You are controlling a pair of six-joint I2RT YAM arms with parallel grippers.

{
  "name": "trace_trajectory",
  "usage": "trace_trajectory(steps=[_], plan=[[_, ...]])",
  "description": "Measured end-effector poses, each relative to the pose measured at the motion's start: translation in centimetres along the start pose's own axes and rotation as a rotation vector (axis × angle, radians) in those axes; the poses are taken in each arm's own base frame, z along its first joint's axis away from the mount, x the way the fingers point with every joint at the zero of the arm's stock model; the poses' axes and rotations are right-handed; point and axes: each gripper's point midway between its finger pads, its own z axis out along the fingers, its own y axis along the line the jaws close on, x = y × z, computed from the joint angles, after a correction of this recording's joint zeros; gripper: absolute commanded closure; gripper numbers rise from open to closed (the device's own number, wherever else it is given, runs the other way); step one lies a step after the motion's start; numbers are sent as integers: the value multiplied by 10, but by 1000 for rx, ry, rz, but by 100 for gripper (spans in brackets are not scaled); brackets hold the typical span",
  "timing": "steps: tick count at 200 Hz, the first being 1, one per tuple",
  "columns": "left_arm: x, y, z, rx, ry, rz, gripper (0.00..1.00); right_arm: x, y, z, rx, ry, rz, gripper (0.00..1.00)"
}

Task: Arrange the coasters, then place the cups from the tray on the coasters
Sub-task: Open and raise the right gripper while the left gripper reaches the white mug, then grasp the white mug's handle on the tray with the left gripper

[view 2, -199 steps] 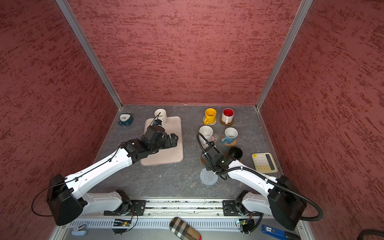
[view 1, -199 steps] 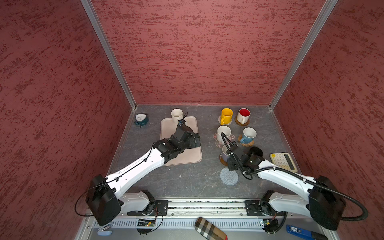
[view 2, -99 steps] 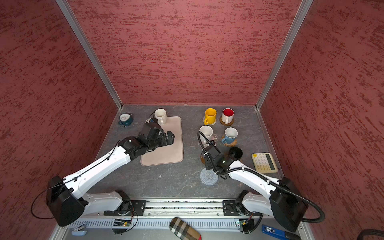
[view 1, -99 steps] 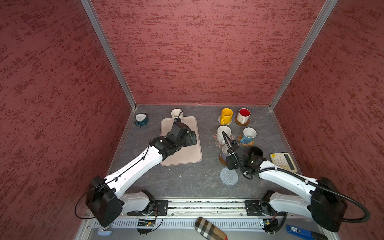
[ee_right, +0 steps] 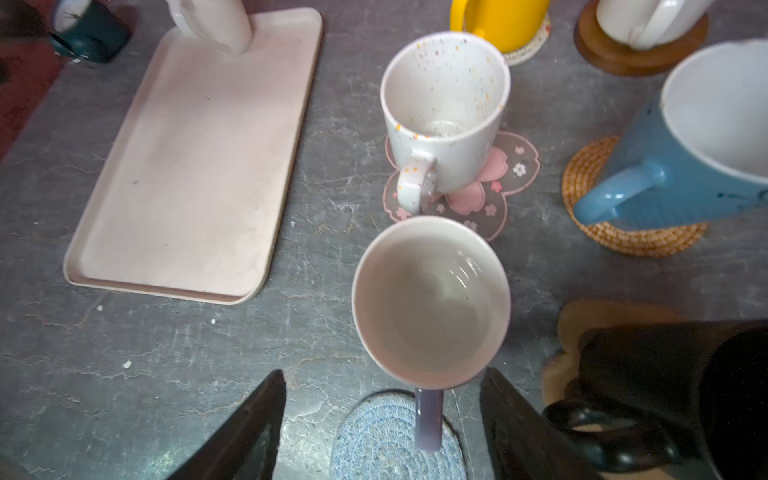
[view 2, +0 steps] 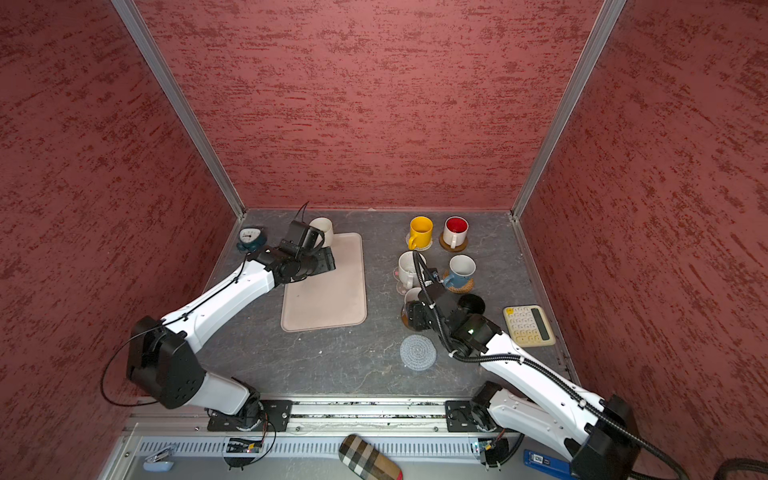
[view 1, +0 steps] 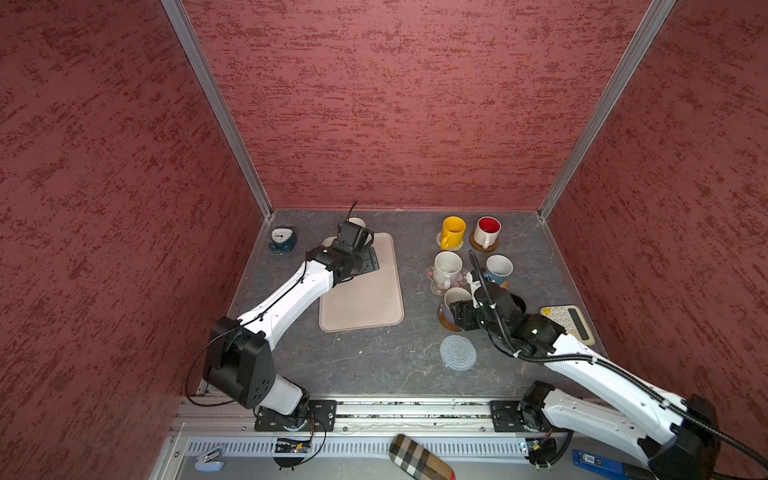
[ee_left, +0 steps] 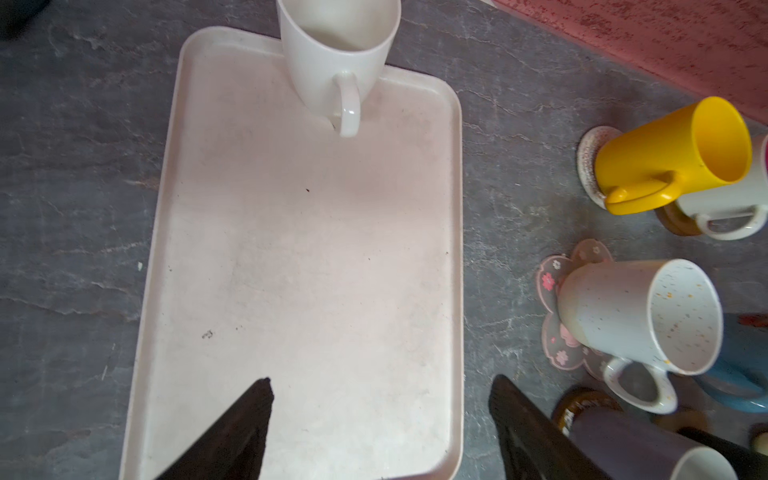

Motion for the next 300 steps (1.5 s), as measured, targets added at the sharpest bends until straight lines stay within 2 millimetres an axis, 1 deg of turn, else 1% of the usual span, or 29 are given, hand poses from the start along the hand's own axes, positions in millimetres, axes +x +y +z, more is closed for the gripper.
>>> trace_trajectory(steps=[21, 36, 59, 86, 102, 140, 164, 206, 251, 278, 300], plan=[[-11, 2, 14, -32, 12, 15, 26, -13, 7, -8, -29, -39, -11, 19], [-23, 1, 24, -54, 10, 25, 29, -21, 11, -12, -50, -67, -18, 18], [-39, -1, 40, -75, 10, 32, 41, -31, 18, -17, -88, -110, -26, 17], [-55, 2, 62, -107, 21, 44, 41, -46, 26, -22, -126, -174, -27, 16], [-62, 5, 76, -122, 29, 47, 41, -50, 29, -22, -140, -196, -34, 16], [-68, 16, 102, -157, 61, 47, 41, -51, 33, -14, -147, -199, -53, 16], [-74, 19, 112, -165, 65, 51, 42, -50, 35, -11, -155, -195, -58, 16], [-86, 21, 128, -169, 61, 59, 49, -50, 37, -10, -162, -202, -61, 15], [-82, 25, 145, -187, 80, 80, 55, -52, 38, -8, -163, -205, -68, 15], [-81, 27, 150, -201, 84, 91, 60, -50, 38, -2, -158, -195, -73, 15], [-80, 28, 152, -206, 87, 96, 66, -48, 38, 0, -155, -186, -75, 15]])
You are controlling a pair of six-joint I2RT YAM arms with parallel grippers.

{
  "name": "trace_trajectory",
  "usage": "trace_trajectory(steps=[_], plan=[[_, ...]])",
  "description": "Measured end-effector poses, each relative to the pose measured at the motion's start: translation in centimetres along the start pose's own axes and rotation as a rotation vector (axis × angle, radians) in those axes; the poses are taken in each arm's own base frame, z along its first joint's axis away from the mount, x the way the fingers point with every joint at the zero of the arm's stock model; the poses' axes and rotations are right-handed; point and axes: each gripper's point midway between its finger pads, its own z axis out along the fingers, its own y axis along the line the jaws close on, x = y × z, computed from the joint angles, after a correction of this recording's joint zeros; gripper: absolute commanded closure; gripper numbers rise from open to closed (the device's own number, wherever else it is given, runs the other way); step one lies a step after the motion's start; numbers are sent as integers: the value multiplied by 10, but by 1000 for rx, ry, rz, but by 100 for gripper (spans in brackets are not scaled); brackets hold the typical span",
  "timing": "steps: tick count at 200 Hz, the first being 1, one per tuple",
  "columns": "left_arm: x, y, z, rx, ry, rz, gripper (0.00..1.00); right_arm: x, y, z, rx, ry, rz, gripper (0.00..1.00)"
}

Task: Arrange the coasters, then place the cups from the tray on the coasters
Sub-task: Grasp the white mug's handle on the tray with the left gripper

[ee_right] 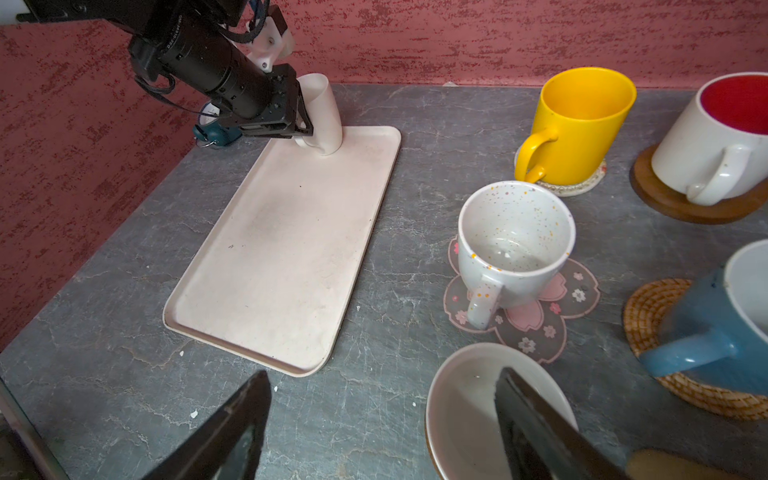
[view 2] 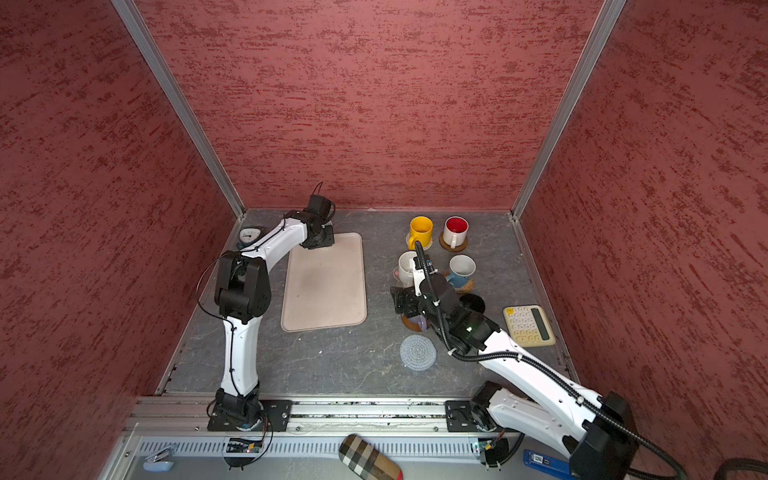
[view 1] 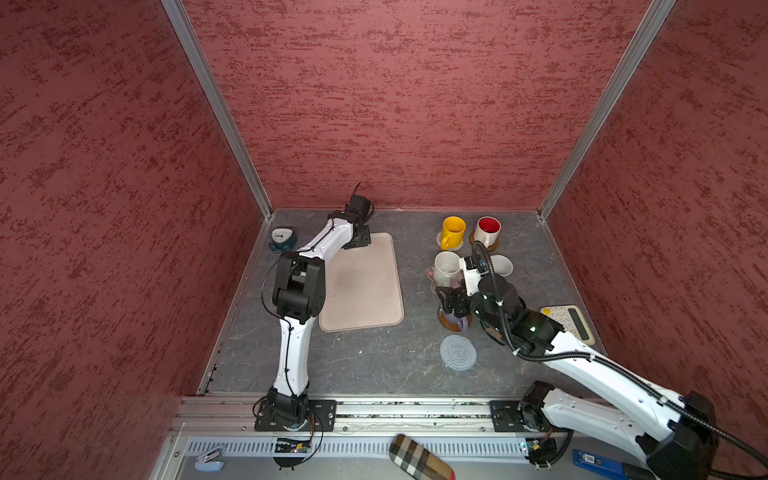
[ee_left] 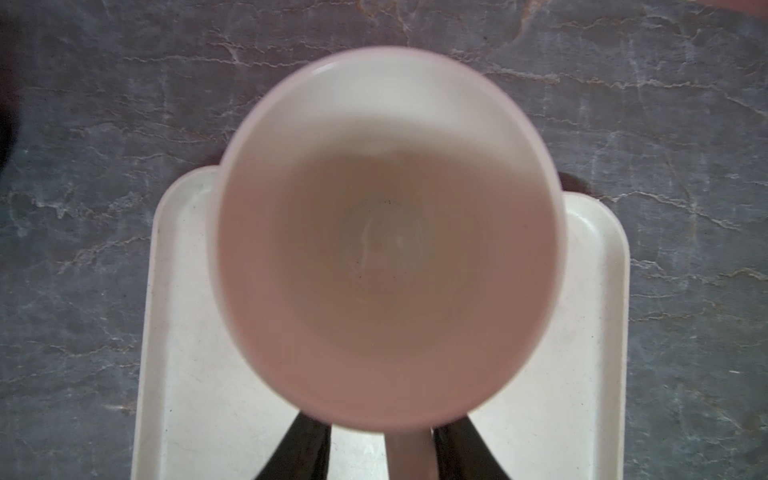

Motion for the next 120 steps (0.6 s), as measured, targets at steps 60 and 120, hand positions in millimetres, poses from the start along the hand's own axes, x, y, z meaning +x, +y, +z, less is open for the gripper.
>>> trace_trajectory(steps=[60, 120], plan=[[-3, -2, 0, 2, -8, 17, 82, 0, 0, 0, -1, 2, -2, 15], [-3, -3, -1, 2, -8, 23, 100, 0, 0, 0, -1, 2, -7, 14]])
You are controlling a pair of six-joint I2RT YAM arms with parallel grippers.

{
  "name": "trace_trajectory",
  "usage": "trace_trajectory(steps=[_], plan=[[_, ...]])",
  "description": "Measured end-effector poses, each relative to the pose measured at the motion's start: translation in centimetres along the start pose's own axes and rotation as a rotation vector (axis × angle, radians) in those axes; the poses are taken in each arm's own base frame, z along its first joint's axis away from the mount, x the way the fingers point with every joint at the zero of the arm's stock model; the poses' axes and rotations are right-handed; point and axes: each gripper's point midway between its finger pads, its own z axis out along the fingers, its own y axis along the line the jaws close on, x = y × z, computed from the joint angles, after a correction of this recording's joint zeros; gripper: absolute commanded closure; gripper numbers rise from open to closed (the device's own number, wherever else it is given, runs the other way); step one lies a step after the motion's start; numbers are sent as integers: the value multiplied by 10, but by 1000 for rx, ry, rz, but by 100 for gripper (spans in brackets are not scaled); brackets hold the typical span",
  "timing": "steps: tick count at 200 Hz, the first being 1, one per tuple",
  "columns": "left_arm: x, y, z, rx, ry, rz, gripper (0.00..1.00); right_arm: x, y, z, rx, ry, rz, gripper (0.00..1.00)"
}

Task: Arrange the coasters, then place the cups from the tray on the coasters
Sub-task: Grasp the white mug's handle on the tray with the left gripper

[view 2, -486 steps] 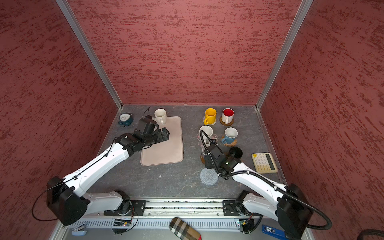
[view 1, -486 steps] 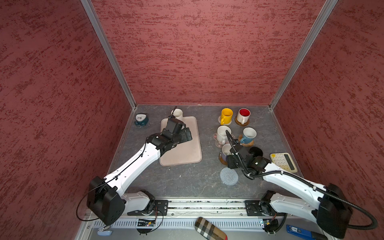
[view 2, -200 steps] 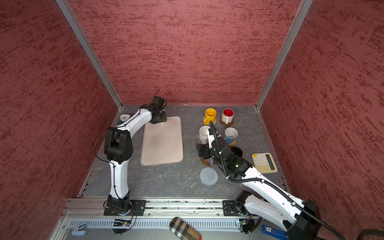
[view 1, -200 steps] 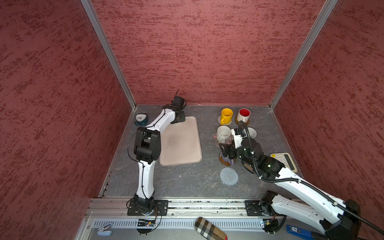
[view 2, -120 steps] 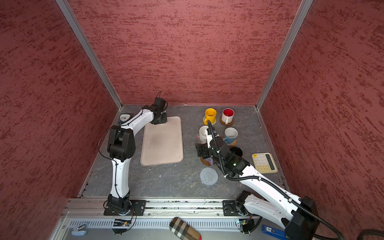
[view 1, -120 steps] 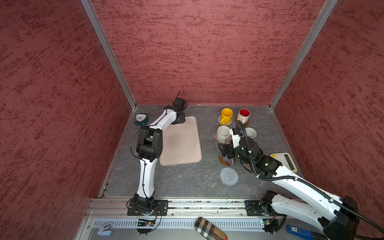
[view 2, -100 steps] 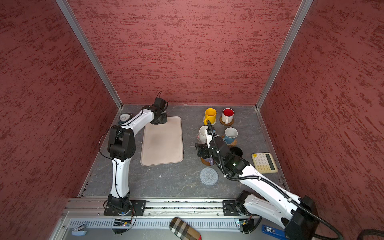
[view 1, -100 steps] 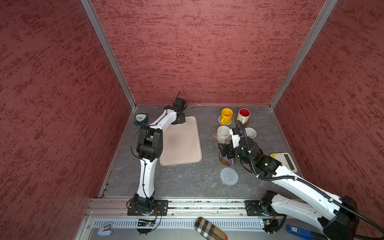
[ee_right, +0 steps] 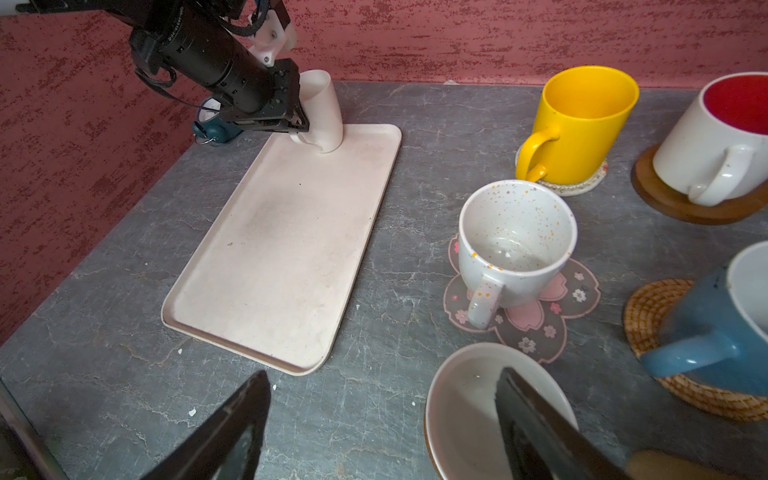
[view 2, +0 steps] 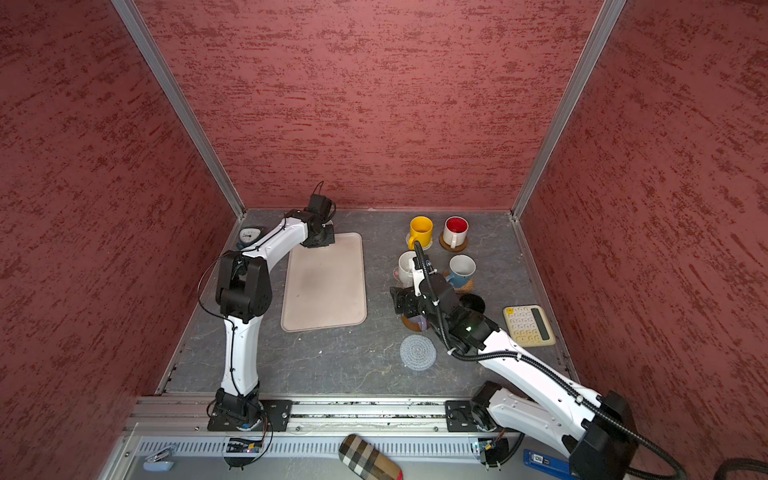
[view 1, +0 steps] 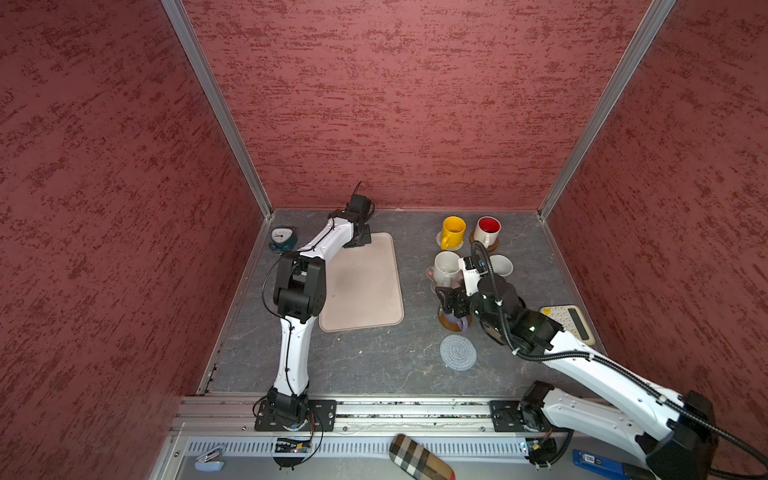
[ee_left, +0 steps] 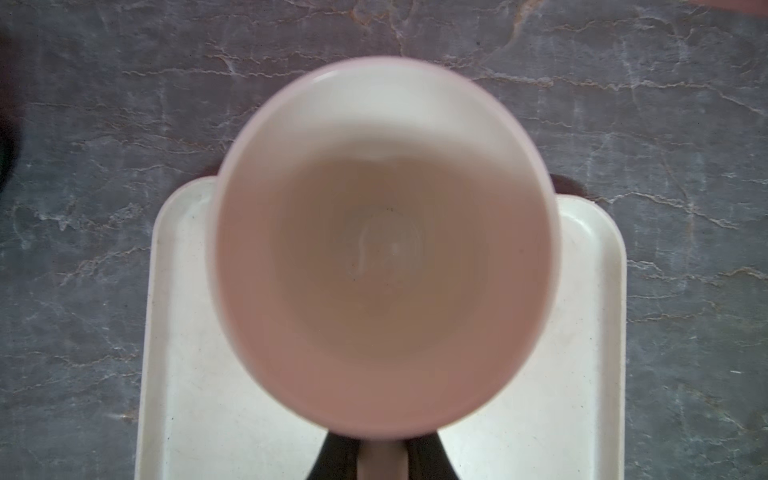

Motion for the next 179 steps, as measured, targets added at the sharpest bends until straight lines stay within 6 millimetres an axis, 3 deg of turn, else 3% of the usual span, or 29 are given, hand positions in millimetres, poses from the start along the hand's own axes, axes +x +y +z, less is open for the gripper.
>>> trace_trajectory(steps=[48, 83, 107, 138, 179], plan=[[1, 0, 0, -1, 2, 8, 100, 0, 0, 0, 0, 0, 0, 13], [2, -3, -2, -1, 3, 30, 100, 0, 0, 0, 1, 1, 1, 2], [9, -11, -11, 10, 16, 65, 100, 0, -1, -1, 4, 7, -1, 1], [19, -30, -41, 58, 19, 119, 100, -9, -1, -6, 17, 3, 2, 1], [27, -57, -100, 152, -37, 188, 100, -44, -10, -17, 45, -56, 70, 1]])
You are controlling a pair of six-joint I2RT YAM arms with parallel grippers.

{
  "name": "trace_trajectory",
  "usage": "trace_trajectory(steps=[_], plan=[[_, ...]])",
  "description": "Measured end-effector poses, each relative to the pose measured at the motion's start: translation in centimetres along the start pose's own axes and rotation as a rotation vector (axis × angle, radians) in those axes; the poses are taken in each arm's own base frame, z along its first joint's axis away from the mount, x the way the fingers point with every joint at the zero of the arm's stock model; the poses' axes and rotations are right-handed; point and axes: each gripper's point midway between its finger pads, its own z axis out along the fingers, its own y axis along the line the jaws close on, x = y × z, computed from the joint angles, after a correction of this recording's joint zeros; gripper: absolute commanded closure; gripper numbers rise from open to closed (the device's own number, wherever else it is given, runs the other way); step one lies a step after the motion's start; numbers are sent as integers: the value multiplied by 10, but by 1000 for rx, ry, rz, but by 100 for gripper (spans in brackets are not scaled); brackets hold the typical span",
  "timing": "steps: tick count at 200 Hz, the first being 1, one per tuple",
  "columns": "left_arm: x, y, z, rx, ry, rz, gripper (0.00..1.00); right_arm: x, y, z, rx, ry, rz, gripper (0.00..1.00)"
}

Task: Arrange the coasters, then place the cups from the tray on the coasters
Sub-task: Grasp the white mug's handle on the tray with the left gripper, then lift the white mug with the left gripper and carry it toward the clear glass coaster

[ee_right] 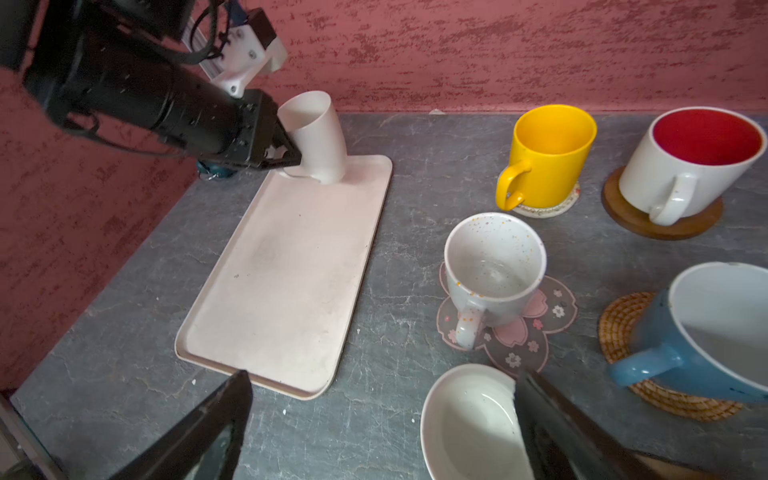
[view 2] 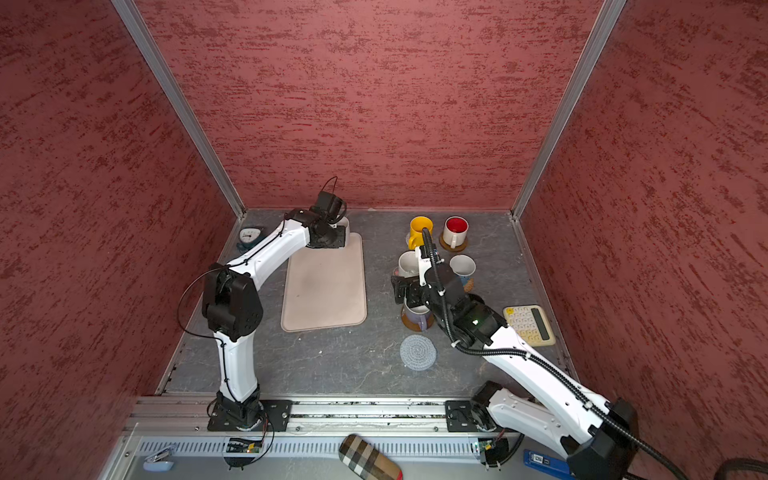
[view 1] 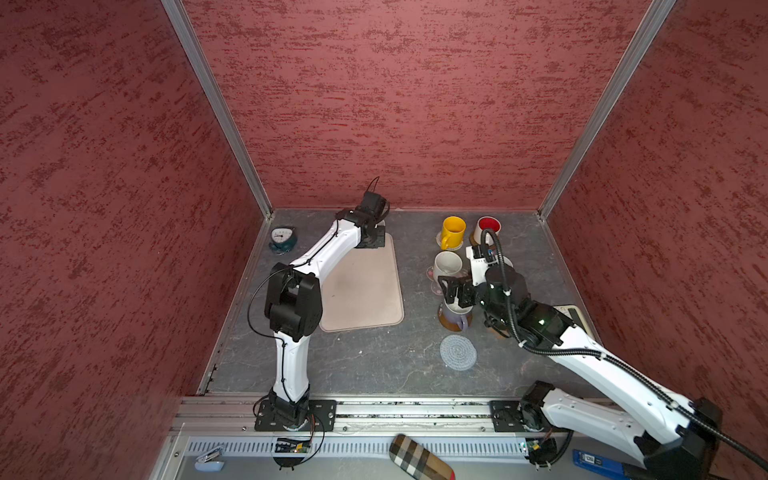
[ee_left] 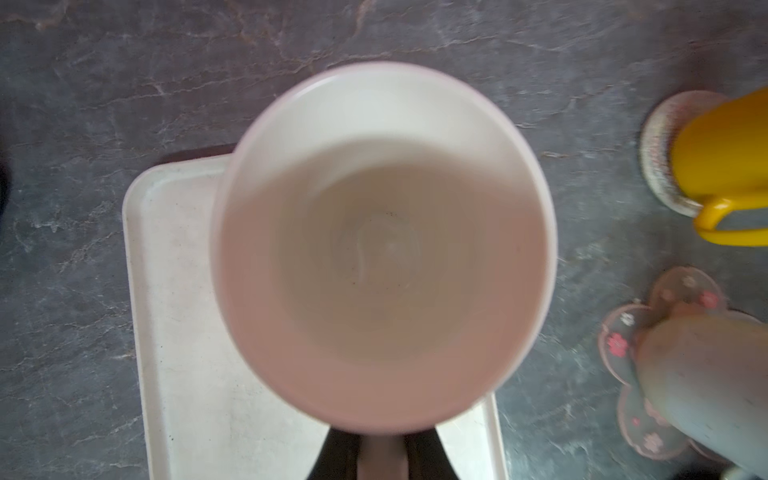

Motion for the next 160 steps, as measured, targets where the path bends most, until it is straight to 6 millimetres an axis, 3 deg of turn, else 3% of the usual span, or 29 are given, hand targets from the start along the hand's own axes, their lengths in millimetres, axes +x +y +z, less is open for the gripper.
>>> trace_trajectory(steps=[31, 78, 110, 160], plan=[[19, -22, -32, 64, -20, 63, 100, -21, -18, 0, 28, -29, 76, 1], [64, -53, -62, 162, -7, 187, 100, -32, -63, 3, 72, -32, 217, 1], [98, -82, -82, 240, -23, 329, 100, -38, -80, 6, 67, -43, 291, 1], [151, -121, -94, 368, -7, 483, 100, -46, -106, 11, 83, -70, 368, 1]])
